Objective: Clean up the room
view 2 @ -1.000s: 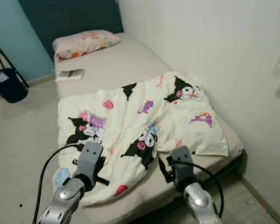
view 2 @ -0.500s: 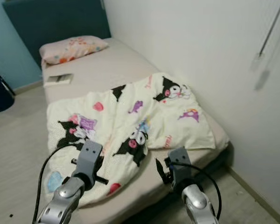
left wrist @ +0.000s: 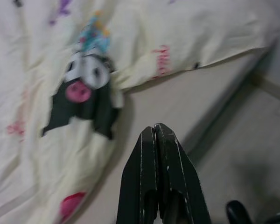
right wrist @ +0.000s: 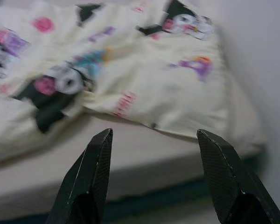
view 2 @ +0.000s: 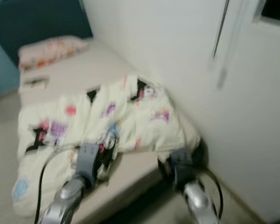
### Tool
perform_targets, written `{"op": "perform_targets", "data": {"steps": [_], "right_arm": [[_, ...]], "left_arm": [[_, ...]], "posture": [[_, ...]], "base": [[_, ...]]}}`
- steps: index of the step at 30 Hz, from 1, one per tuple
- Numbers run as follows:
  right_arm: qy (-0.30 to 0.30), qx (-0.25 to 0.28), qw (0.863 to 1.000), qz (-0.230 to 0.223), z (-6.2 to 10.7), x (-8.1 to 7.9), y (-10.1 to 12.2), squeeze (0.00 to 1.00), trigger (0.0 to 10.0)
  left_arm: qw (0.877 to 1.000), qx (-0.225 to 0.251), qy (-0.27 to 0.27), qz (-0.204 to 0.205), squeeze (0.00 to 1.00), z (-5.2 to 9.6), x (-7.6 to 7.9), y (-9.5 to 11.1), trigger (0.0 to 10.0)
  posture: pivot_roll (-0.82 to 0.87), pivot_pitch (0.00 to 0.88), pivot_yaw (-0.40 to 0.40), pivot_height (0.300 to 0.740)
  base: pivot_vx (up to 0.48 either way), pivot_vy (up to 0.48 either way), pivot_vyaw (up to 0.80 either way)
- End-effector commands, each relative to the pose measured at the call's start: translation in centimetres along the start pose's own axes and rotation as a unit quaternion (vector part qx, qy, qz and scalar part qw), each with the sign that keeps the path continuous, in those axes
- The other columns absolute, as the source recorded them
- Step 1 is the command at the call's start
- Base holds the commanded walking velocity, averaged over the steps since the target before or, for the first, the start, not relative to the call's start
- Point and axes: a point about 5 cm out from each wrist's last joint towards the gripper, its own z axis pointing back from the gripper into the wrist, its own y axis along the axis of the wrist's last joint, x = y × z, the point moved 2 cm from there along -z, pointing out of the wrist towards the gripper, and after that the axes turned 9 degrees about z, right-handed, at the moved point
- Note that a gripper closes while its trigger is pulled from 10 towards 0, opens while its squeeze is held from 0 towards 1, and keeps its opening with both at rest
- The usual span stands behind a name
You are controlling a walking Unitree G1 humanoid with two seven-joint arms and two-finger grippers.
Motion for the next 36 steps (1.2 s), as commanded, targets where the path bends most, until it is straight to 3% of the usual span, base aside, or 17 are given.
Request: {"op": "perform_targets", "data": {"steps": [1, 12, 15, 21, 25, 28, 36], "right_arm": [[0.008, -0.001, 1.0, -0.015, 0.0, -0.7, -0.2, 0.0, 10.0], [0.01, 0.001, 1.0, -0.017, -0.1, -0.9, -0.1, 0.0, 10.0], [0.017, 0.0, 1.0, 0.011, -0.1, -1.0, -0.1, 0.0, 10.0], [0.017, -0.001, 1.0, 0.011, -0.1, -1.0, -0.1, 0.0, 10.0], [0.017, 0.004, 1.0, 0.007, -0.3, -1.0, 0.1, 0.0, 10.0], [0.022, 0.009, 1.0, 0.009, -0.5, -1.1, 0.4, 0.0, 10.0], [0.026, 0.02, 0.999, 0.026, -1.1, -0.7, 1.0, 0.0, 10.0]], "left_arm": [[1.0, -0.006, 0.014, 0.0, 0.0, 0.4, -1.0, -0.4, 10.0], [1.0, 0.005, 0.021, -0.01, 0.0, 0.5, -1.2, -0.1, 10.0], [1.0, 0.013, 0.022, -0.012, 0.0, 0.4, -1.1, 0.1, 10.0], [0.999, 0.021, 0.025, -0.032, 0.0, 0.3, -0.9, 0.3, 10.0], [0.997, 0.02, 0.036, -0.068, 0.0, 0.2, -1.2, 0.0, 10.0], [0.997, 0.023, 0.04, -0.055, 0.0, 0.2, -1.5, 0.2, 10.0], [0.996, 0.022, 0.058, -0.069, 0.0, 0.2, -2.2, 0.1, 10.0]], "posture": [[-0.09, 0.163, 0.072, 0.74], [-0.08, 0.171, 0.072, 0.74], [-0.08, 0.172, 0.073, 0.74], [-0.08, 0.172, 0.072, 0.74], [-0.08, 0.168, 0.07, 0.74], [-0.08, 0.161, 0.064, 0.74], [-0.08, 0.155, 0.066, 0.74]], "base": [[0.0, 0.48, 0.0], [0.0, 0.044, 0.0], [0.0, 0.0, 0.0], [0.0, 0.0, 0.75], [0.0, 0.0, 0.8], [0.0, 0.0, 0.8], [0.0, 0.0, 0.8]]}}
